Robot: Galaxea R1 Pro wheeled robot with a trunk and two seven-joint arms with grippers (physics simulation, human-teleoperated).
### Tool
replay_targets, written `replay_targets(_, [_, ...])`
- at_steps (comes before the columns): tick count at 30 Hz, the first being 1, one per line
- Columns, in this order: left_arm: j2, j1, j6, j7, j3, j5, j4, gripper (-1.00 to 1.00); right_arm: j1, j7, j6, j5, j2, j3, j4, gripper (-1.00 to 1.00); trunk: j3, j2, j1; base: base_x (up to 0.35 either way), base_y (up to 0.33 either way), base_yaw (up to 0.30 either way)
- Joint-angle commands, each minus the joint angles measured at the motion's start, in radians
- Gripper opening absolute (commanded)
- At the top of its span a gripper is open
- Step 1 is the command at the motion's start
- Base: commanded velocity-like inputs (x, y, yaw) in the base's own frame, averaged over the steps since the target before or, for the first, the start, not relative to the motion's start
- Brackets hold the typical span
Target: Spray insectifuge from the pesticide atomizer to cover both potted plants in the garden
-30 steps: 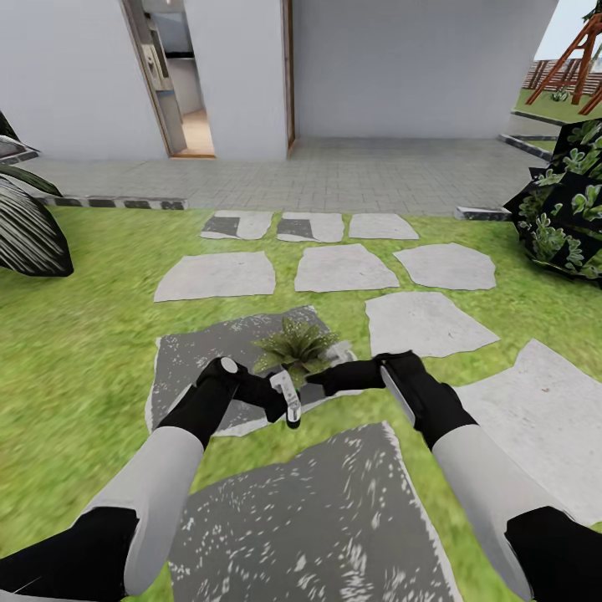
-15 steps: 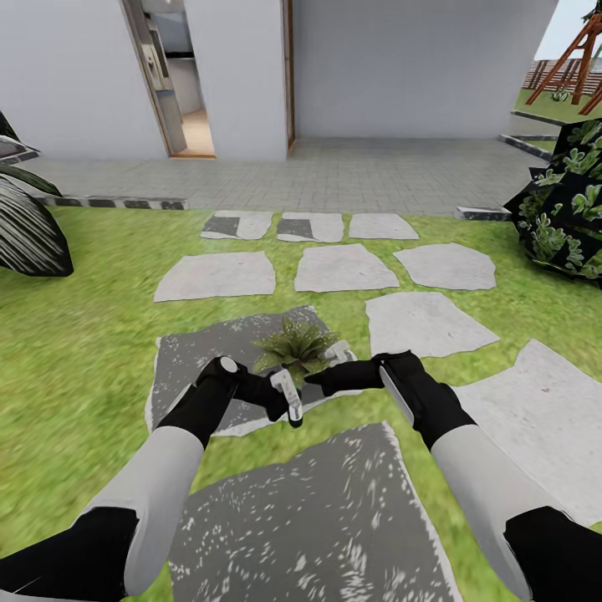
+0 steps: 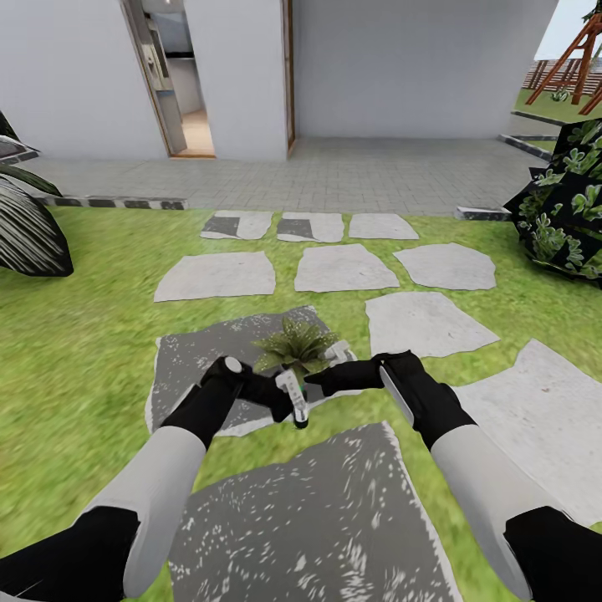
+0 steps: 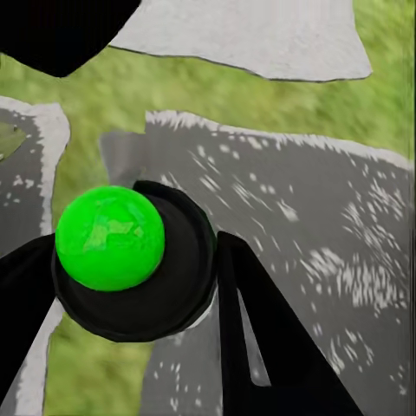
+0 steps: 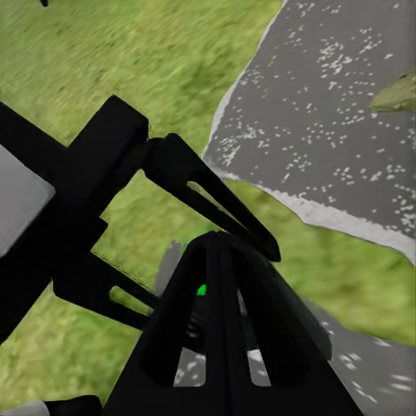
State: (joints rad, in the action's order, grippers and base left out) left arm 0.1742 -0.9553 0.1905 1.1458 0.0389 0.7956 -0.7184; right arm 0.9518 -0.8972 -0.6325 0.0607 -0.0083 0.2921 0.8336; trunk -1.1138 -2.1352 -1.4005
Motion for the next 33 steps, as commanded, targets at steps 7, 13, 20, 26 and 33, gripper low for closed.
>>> replay_targets(7, [0.0,0.0,0.012,0.005,0.012,-0.045,-0.053,-1.0,0.001,0.001,-0.007,0.006,-0.001,0.002,0.001,-1.0,-0.001,0.0,0.0,0.0,0.0,0.0])
replay_targets(13, [0.0,0.0,0.012,0.005,0.035,-0.046,-0.053,-1.0,0.001,0.001,-0.007,0.006,-0.001,0.002,0.001,-1.0,-0.001,0.0,0.0,0.0,0.0,0.0])
replay_targets(20, [0.0,0.0,0.012,0.003,0.04,-0.045,-0.051,-1.0,0.001,0.001,-0.007,0.006,-0.001,0.002,0.001,-1.0,-0.001,0.0,0.0,0.0,0.0,0.0])
replay_targets(26, [0.0,0.0,0.012,0.002,0.041,-0.025,-0.046,-1.0,0.001,0.001,-0.007,0.006,-0.001,0.002,0.001,-1.0,-0.001,0.0,0.0,0.0,0.0,0.0])
replay_targets(33, [0.0,0.0,0.012,-0.001,0.036,0.176,-0.022,-1.0,0.001,0.001,-0.007,0.006,-0.002,0.003,0.001,-1.0,-0.001,0.0,0.0,0.0,0.0,0.0])
